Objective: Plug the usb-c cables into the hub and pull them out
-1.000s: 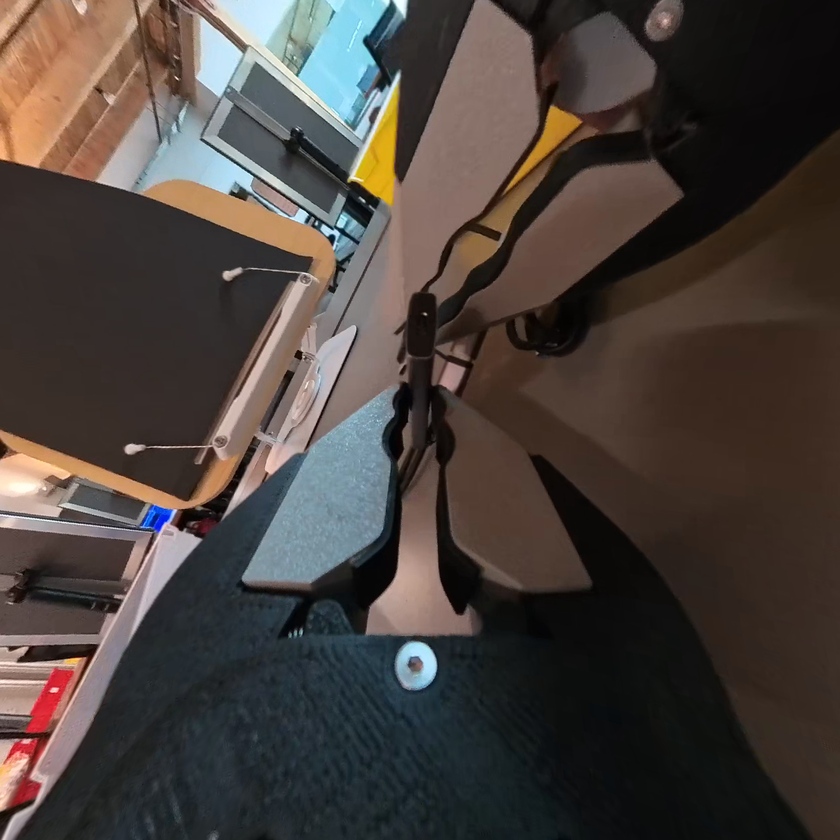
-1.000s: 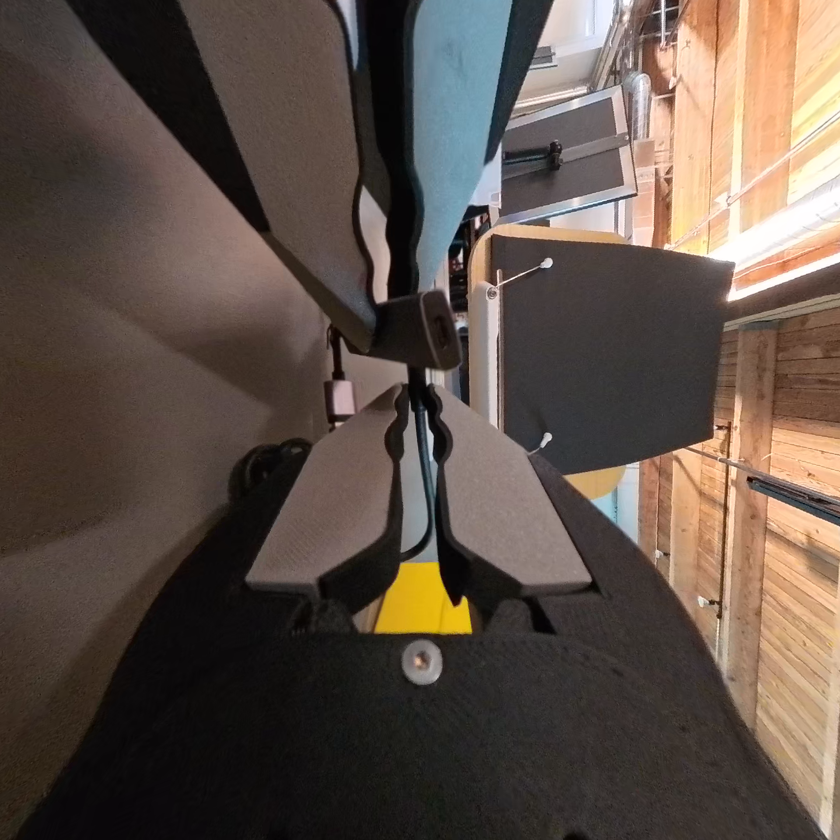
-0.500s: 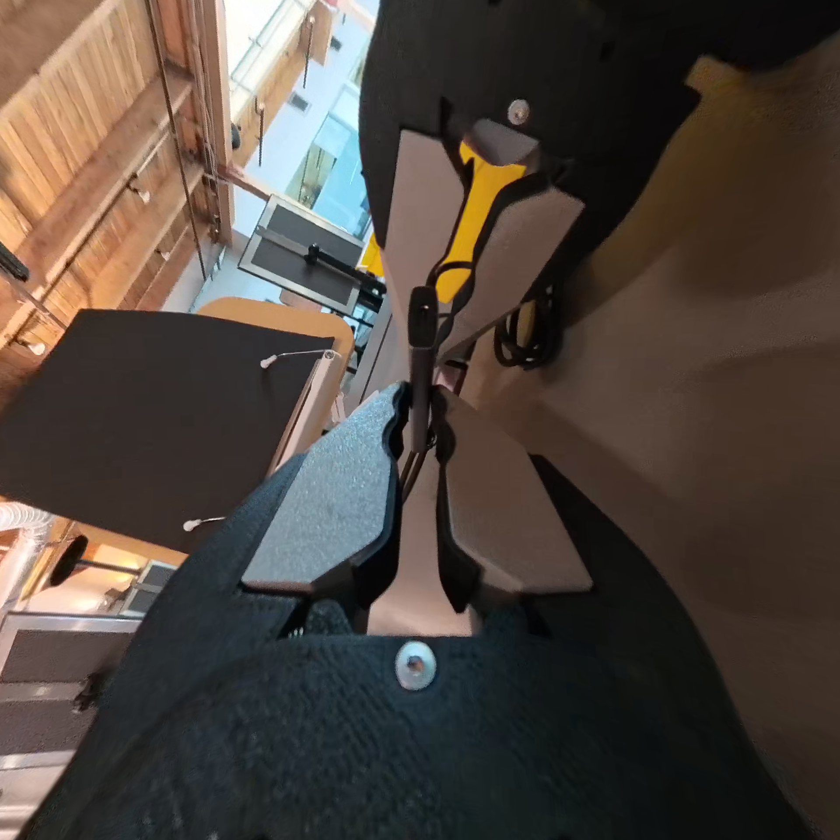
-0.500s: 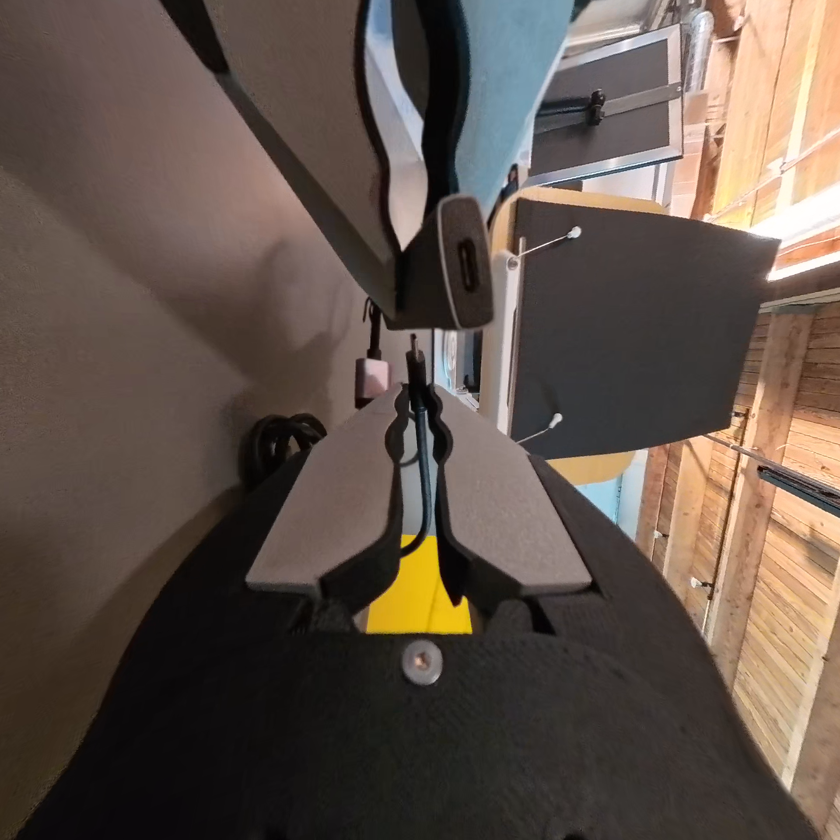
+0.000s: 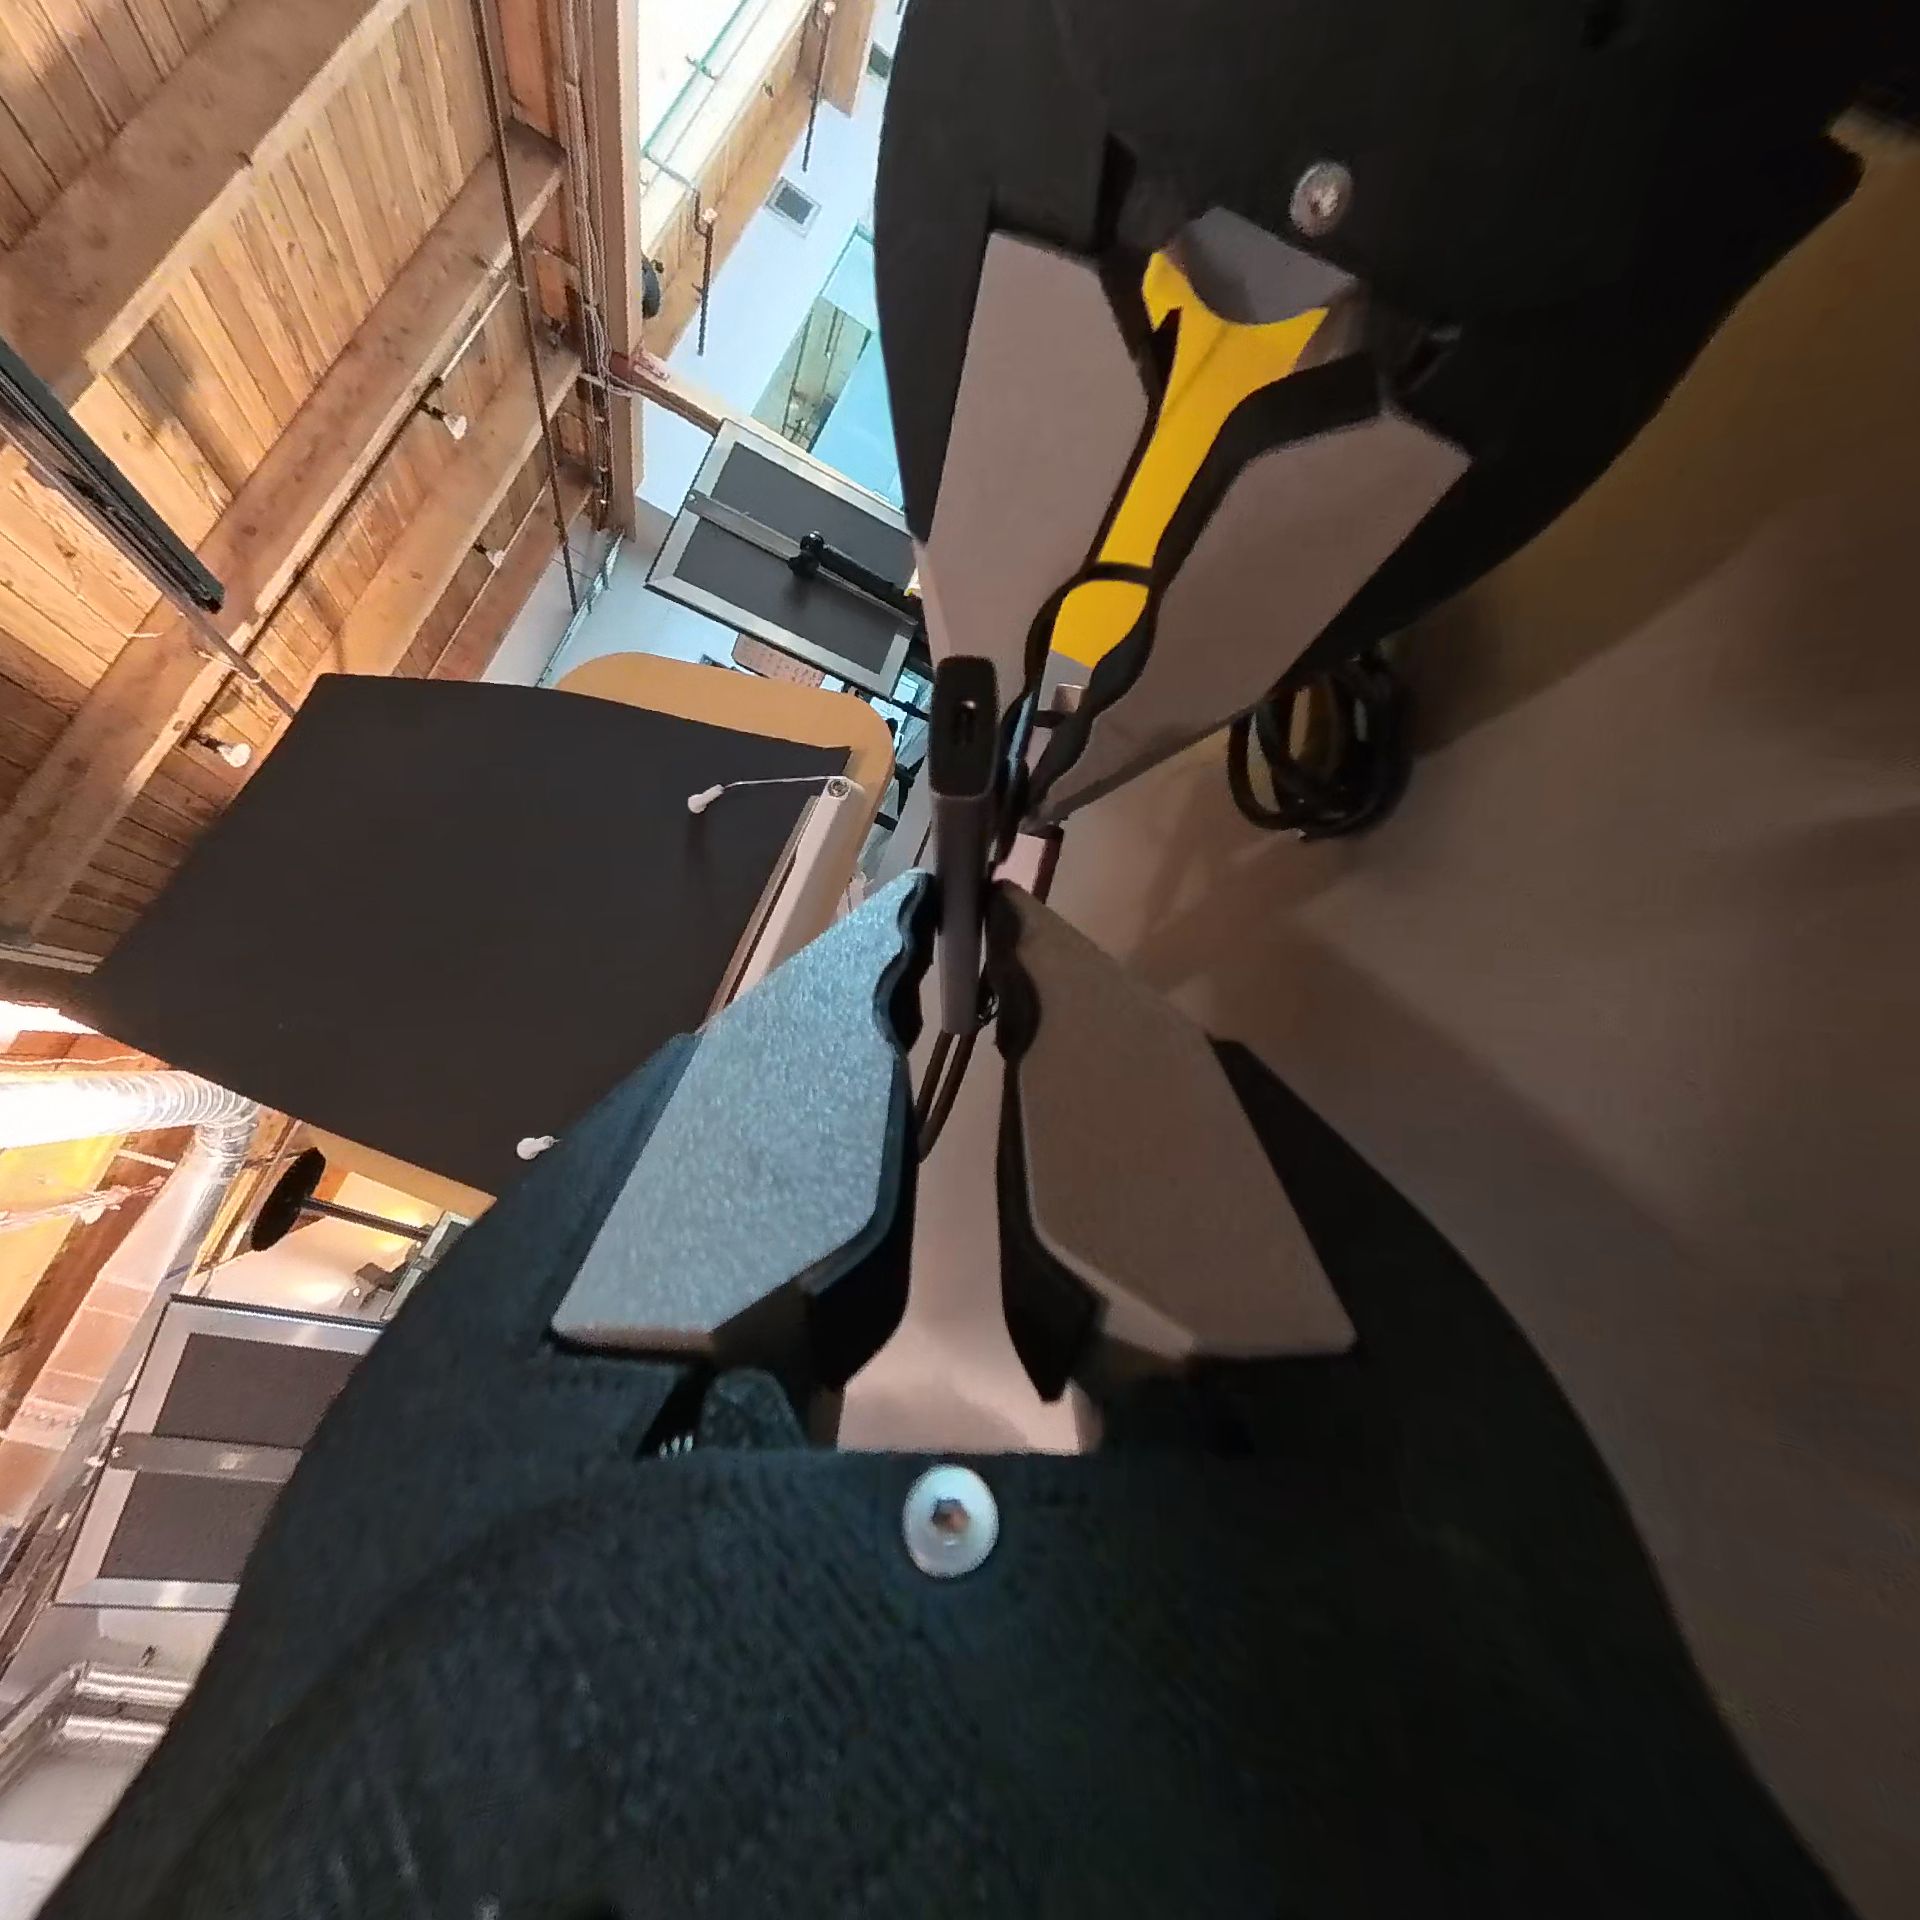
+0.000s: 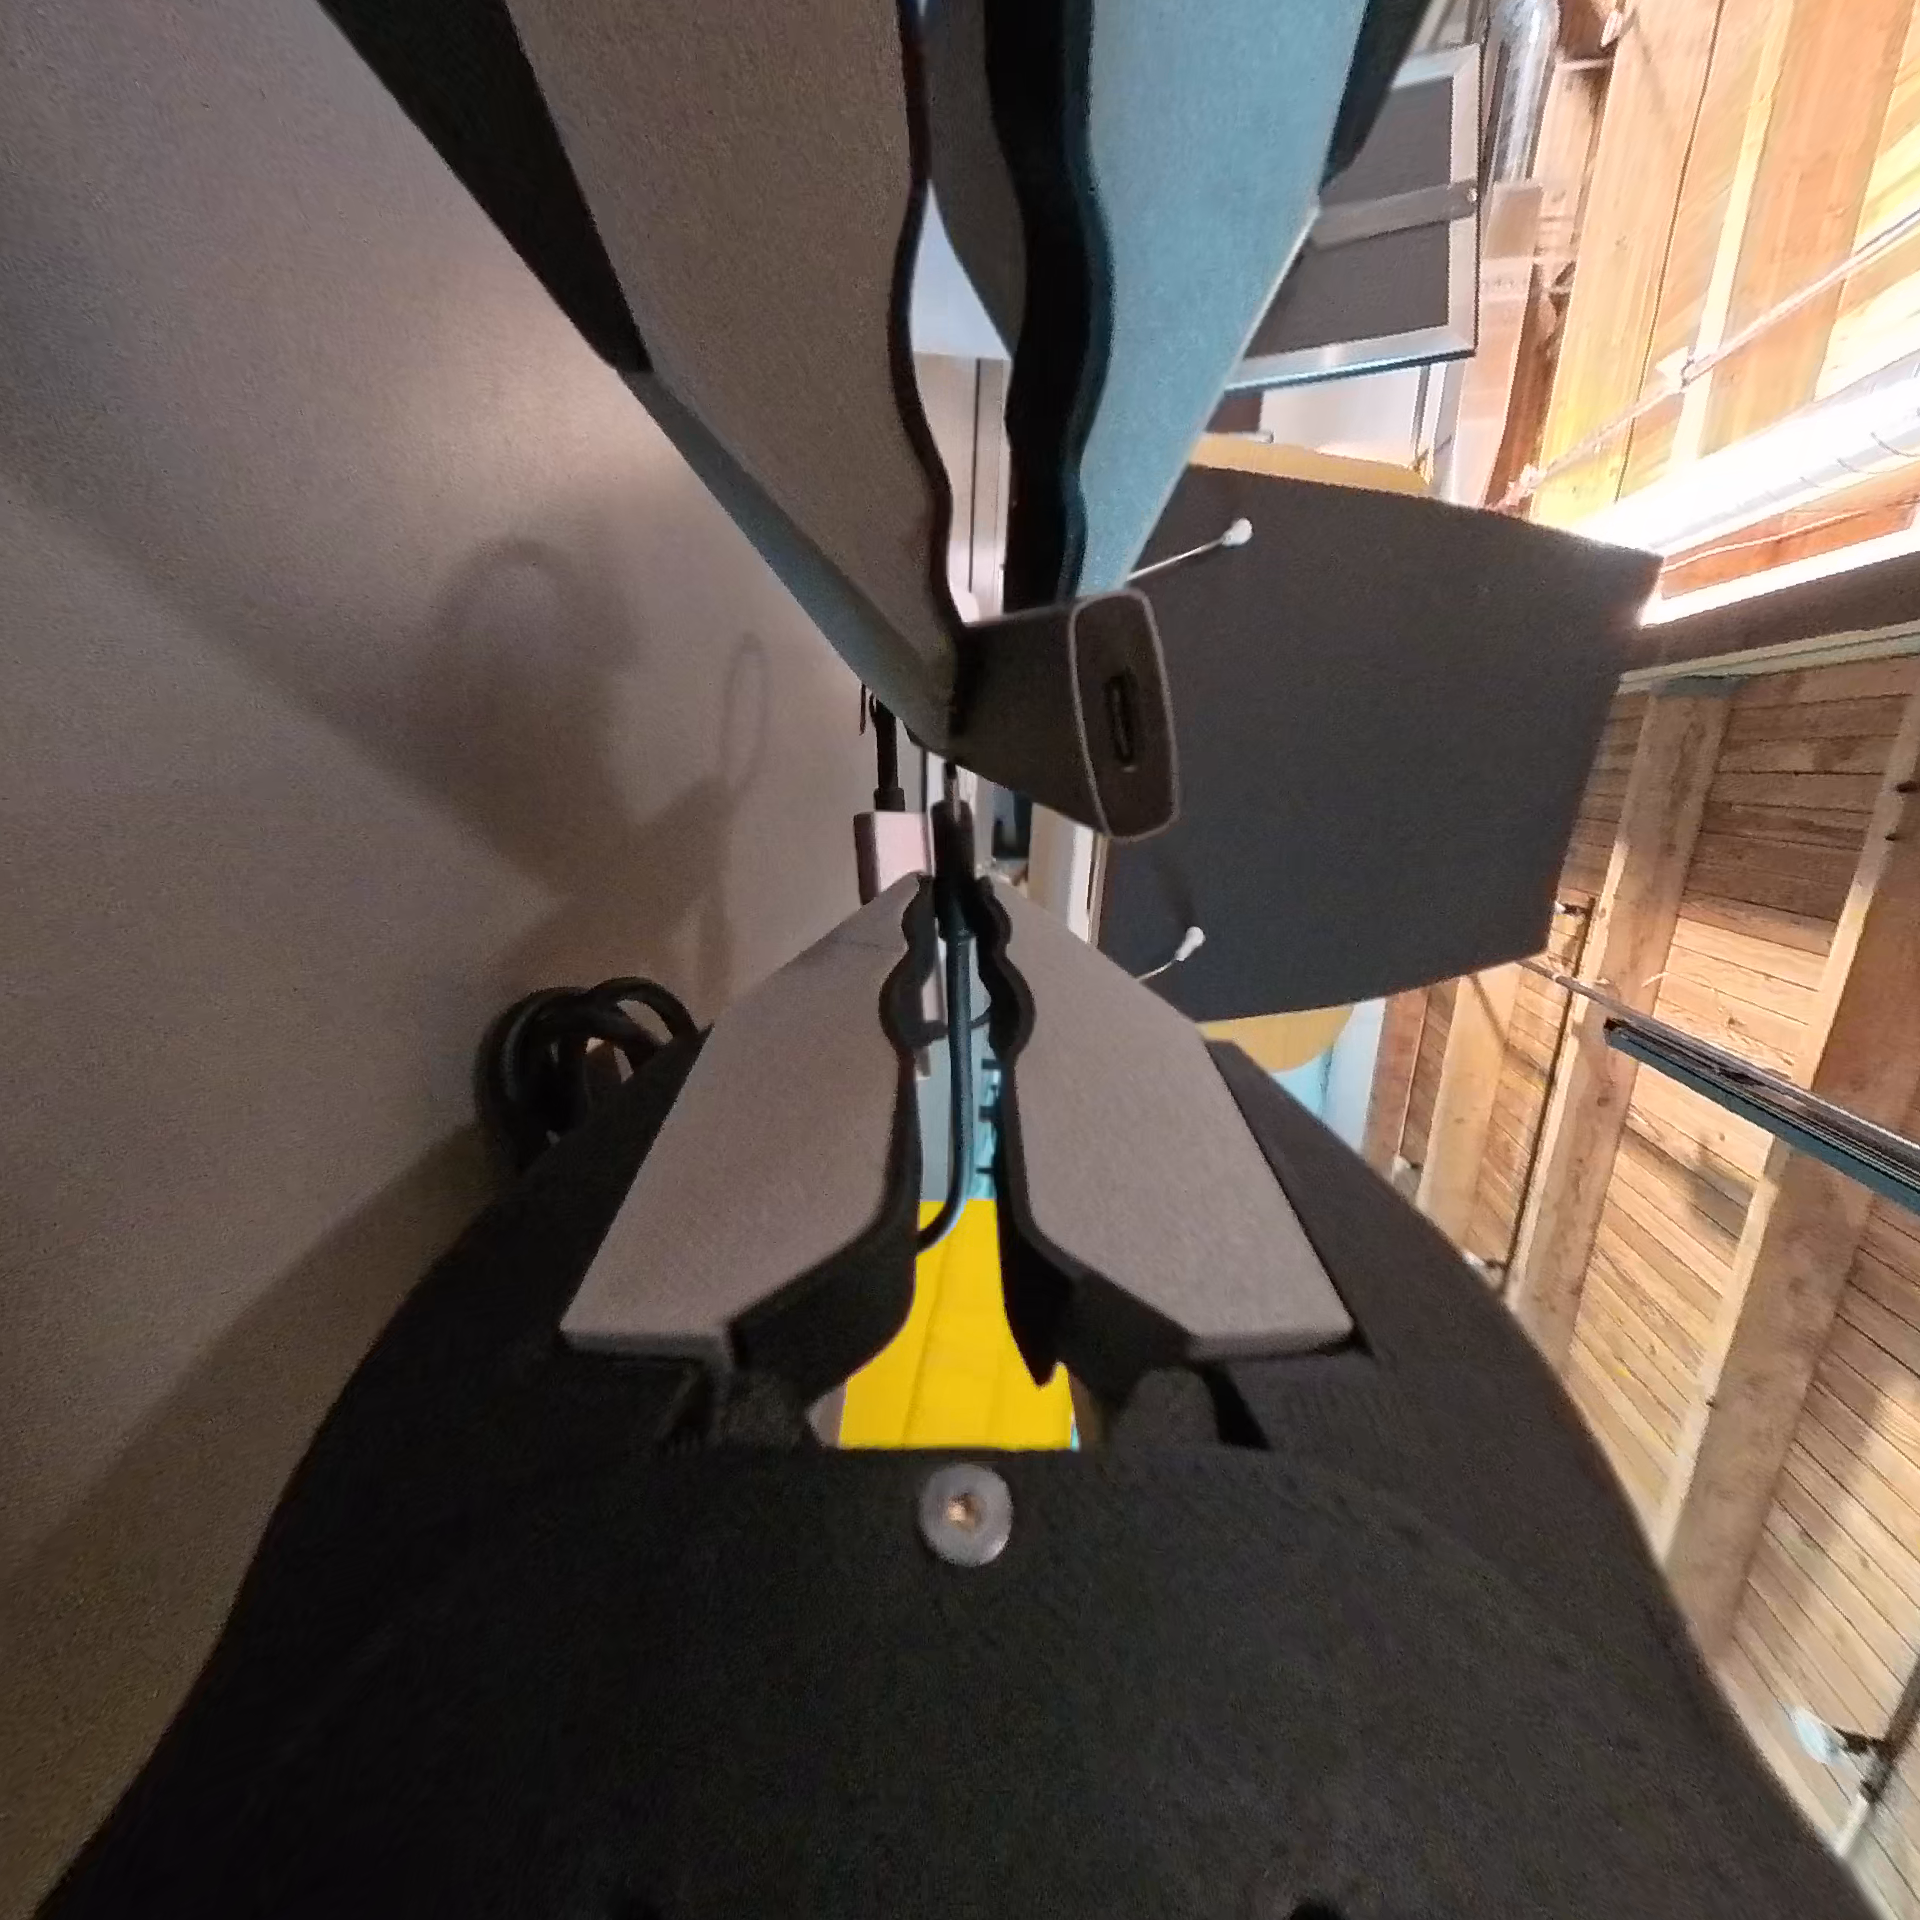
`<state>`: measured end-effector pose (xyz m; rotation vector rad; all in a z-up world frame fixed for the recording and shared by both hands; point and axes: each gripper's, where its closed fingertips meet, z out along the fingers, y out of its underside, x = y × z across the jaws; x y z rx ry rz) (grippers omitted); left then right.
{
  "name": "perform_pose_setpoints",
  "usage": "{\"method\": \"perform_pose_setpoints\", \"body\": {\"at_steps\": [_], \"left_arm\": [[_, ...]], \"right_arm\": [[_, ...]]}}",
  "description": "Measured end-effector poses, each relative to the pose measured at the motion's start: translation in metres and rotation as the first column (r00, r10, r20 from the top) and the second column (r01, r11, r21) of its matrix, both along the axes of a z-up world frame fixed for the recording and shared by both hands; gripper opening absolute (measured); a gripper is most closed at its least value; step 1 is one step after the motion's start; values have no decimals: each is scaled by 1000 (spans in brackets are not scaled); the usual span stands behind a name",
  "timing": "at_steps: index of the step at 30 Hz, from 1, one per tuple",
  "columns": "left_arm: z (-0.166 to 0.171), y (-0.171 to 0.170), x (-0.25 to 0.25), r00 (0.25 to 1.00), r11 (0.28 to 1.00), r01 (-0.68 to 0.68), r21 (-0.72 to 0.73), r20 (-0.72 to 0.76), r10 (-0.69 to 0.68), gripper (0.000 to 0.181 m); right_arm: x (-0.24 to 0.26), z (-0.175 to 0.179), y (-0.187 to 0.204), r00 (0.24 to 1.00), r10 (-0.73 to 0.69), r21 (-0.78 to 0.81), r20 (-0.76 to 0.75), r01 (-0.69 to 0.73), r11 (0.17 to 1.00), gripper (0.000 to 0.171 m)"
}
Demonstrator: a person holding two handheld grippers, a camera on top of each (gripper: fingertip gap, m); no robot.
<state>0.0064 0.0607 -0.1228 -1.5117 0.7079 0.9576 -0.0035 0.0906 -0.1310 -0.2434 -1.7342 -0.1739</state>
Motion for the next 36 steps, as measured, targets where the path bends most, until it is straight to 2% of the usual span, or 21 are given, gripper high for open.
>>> {"method": "perform_pose_setpoints", "body": {"at_steps": [17, 25, 31, 36], "left_arm": [[4, -2, 6, 999, 999, 35, 19, 17, -35, 7], [4, -1, 7, 999, 999, 38, 16, 30, -38, 7], [-1, 1, 14, 998, 998, 57, -11, 0, -57, 6], [1, 1, 17, 996, 997, 82, 3, 22, -82, 7]], "right_arm": [[3, 9, -1, 999, -30, 26, -18, 31, 999, 3], [7, 10, -4, 1000, -2, 8, 7, 2, 1000, 4], [5, 1, 0, 997, -60, 36, 55, 58, 998, 3], [8, 4, -1, 997, -27, -16, 71, 28, 999, 3]]}}
